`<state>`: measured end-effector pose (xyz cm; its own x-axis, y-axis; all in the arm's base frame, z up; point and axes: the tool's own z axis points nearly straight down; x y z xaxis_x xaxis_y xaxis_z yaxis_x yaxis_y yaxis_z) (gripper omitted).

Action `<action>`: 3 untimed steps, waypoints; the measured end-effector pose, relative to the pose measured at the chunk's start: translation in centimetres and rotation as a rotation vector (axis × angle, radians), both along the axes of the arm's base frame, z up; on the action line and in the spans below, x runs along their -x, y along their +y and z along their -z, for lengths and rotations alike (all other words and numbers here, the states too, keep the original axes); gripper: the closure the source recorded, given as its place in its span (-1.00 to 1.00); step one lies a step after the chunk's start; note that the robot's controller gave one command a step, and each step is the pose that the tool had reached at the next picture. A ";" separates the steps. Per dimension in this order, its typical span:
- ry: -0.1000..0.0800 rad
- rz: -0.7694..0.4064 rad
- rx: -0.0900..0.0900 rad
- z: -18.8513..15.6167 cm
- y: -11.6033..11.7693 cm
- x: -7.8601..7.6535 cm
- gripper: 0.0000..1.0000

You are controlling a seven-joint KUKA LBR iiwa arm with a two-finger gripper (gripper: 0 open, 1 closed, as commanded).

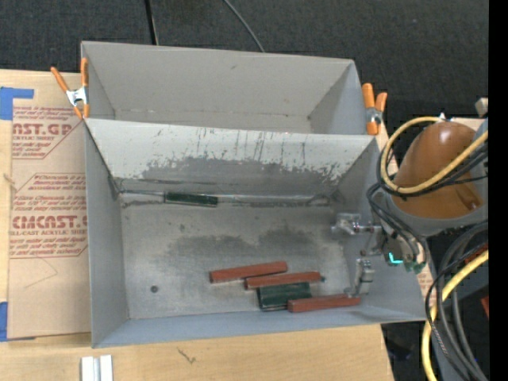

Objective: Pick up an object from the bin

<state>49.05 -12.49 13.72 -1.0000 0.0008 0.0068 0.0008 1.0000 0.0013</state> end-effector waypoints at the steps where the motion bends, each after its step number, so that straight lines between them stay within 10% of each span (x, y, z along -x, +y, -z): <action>1: -0.007 -0.001 0.001 -0.3 0.0 -0.2 -1.00; 3: -0.002 -0.045 -0.003 7.7 5.2 -1.1 -1.00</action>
Offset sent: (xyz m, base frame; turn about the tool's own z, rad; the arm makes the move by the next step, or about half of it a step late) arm 0.0075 0.0503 -0.0672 0.0269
